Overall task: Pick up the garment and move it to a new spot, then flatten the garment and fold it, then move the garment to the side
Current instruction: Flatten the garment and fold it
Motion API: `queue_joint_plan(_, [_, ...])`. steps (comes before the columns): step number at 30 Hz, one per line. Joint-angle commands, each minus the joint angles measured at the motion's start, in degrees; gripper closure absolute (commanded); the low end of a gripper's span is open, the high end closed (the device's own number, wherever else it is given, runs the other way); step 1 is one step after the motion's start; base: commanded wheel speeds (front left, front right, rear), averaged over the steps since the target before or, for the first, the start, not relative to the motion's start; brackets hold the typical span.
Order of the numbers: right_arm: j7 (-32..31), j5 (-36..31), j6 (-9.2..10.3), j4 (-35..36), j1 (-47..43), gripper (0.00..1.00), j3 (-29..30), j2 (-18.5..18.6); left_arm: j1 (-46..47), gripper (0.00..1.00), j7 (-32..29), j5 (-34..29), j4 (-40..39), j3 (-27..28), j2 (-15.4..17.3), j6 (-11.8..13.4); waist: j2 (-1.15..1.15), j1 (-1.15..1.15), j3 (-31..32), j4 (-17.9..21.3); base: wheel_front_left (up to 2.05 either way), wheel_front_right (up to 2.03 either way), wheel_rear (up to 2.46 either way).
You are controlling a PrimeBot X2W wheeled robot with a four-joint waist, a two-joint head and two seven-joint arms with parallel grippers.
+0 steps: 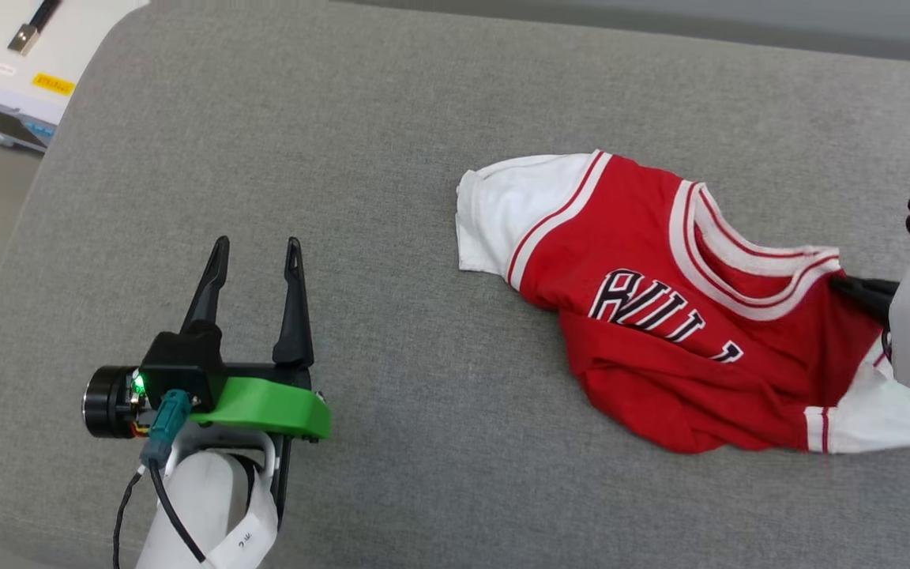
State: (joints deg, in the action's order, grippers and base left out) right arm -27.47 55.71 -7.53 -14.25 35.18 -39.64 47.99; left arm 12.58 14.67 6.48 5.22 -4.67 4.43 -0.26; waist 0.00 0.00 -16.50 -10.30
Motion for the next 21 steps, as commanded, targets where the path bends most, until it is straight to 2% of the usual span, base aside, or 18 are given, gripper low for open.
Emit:
queue_joint_plan(1, [1.74,0.5,0.04,1.95,0.84,1.0,0.51,1.73,-0.89,0.0,0.33,-0.42,0.08,0.33,0.09,-0.25,0.0,0.0,3.28,2.57,0.0,0.0,0.0])
queue_joint_plan(6, [6.2,0.86,0.04,10.02,-1.33,1.0,3.08,6.94,-2.44,0.0,0.33,-0.62,-0.09,0.99,0.09,-0.49,0.0,0.0,5.37,3.89,0.0,0.0,0.0])
queue_joint_plan(11, [8.15,1.71,0.04,16.86,-7.93,1.0,8.39,11.6,-3.79,0.0,0.33,-0.72,-0.61,1.49,-0.03,-0.56,0.0,0.0,5.96,5.03,0.0,0.0,0.0])
queue_joint_plan(15, [8.97,1.42,0.04,19.23,-13.89,1.0,14.51,13.07,-4.67,0.0,0.33,-0.75,-1.15,1.87,-0.14,-0.58,0.0,0.0,5.9,5.74,0.0,0.0,0.0])
queue_joint_plan(21, [7.6,0.31,0.04,21.18,-19.61,1.0,23.91,12.65,-4.68,0.0,0.33,-0.83,-1.85,2.13,-0.32,-0.82,0.0,0.0,4.13,5.76,0.0,0.0,0.0])
